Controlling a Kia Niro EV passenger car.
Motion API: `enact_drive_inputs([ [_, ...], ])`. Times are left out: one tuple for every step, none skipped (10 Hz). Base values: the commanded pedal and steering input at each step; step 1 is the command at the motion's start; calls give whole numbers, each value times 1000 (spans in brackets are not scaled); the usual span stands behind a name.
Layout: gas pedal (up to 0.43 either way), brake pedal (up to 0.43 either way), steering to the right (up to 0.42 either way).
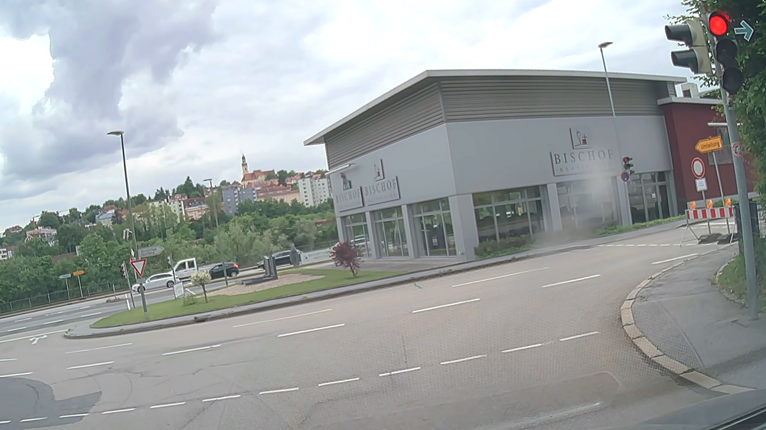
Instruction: Follow the waypoints while adhering to traffic rules and regulations
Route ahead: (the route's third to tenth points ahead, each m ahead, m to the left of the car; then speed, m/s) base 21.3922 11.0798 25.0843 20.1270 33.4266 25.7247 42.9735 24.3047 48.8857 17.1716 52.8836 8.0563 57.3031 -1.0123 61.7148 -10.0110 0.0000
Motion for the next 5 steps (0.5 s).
enact_drive_inputs([
  [0,354,0],
  [0,354,0],
  [0,360,0],
  [0,360,0],
  [0,354,0],
])
